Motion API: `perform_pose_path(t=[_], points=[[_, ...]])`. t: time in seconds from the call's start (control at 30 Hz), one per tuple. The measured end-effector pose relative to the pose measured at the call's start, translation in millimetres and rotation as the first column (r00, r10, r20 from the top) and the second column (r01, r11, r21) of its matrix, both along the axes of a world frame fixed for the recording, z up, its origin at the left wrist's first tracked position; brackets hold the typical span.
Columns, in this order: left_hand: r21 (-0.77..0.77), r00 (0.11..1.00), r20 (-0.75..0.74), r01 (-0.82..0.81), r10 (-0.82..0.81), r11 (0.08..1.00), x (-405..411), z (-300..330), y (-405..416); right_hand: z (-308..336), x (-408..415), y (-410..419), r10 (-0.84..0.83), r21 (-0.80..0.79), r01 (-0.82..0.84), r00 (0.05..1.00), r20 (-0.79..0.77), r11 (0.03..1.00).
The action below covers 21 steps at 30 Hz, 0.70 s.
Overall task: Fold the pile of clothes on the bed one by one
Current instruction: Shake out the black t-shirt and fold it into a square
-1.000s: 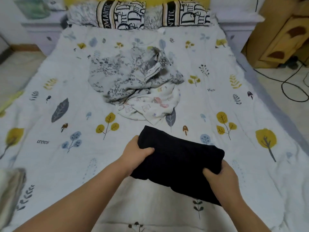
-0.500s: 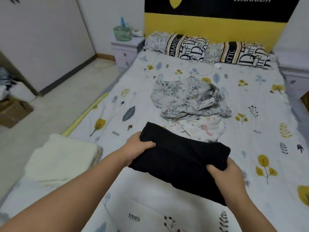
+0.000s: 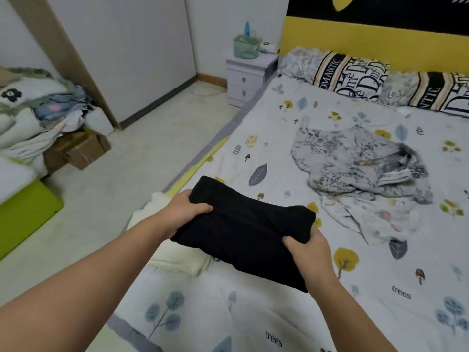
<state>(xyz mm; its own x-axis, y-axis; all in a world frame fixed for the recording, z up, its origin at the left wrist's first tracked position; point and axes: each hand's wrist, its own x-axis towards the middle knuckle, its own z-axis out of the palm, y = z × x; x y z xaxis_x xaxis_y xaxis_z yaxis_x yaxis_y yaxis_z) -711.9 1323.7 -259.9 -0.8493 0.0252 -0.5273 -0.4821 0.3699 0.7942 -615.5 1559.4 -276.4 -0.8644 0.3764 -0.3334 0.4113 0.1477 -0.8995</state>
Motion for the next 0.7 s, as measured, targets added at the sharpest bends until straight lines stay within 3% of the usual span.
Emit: perform_pose_path(t=[0.37, 0.7], points=[[-0.087, 0.994, 0.027, -0.105, 0.107, 0.991, -52, -53, -148, -67, -77, -145, 0.114, 0.011, -0.116, 0.988, 0.102, 0.993], [-0.133, 0.995, 0.013, -0.101, 0.104, 0.986, -84, -139, -195, -148, -119, -189, 0.134, 0.057, -0.151, 0.965, 0.227, 0.987]])
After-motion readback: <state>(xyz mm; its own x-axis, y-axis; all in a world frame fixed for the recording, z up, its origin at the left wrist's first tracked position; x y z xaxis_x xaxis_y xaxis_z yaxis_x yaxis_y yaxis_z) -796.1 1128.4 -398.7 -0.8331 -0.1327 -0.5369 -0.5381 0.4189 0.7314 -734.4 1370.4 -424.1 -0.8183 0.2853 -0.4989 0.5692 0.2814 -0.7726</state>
